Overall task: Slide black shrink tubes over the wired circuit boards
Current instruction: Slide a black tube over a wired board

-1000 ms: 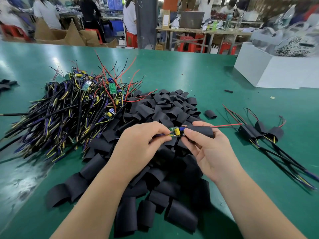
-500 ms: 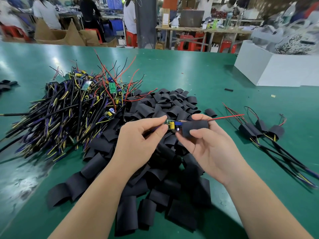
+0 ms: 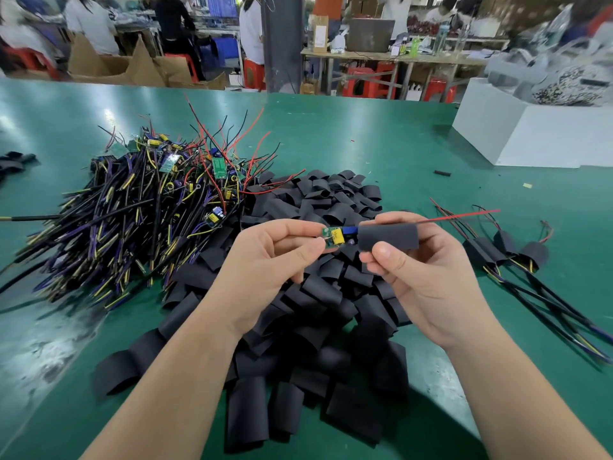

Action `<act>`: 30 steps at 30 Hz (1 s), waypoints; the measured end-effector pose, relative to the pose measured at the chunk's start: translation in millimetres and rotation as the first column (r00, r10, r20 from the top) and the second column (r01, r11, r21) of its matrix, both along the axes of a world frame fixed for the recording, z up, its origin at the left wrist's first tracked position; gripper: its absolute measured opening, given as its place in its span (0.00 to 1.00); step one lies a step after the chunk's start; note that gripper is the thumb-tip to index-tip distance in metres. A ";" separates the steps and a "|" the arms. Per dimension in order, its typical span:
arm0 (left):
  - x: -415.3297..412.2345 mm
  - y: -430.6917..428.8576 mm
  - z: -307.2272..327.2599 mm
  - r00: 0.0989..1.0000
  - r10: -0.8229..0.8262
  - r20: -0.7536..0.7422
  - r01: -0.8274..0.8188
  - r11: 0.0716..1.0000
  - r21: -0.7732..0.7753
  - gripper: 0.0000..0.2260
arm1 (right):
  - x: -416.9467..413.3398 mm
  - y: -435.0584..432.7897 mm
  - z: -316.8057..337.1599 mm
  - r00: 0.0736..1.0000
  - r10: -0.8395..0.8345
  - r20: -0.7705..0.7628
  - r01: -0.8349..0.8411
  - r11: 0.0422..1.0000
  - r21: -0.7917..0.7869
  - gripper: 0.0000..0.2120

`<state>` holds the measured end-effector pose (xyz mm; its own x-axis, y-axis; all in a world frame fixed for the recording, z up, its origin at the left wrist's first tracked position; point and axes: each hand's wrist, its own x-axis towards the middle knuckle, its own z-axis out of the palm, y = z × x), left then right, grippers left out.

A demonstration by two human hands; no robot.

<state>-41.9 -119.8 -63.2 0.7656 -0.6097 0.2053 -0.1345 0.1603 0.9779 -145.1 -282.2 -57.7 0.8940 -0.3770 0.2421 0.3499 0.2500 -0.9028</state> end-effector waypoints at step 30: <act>-1.0 0.8 2.7 1.000 0.022 0.001 -0.022 1.000 -0.015 0.06 | 0.1 -6.7 -4.5 0.999 0.009 -0.048 -0.014 0.996 -0.093 0.17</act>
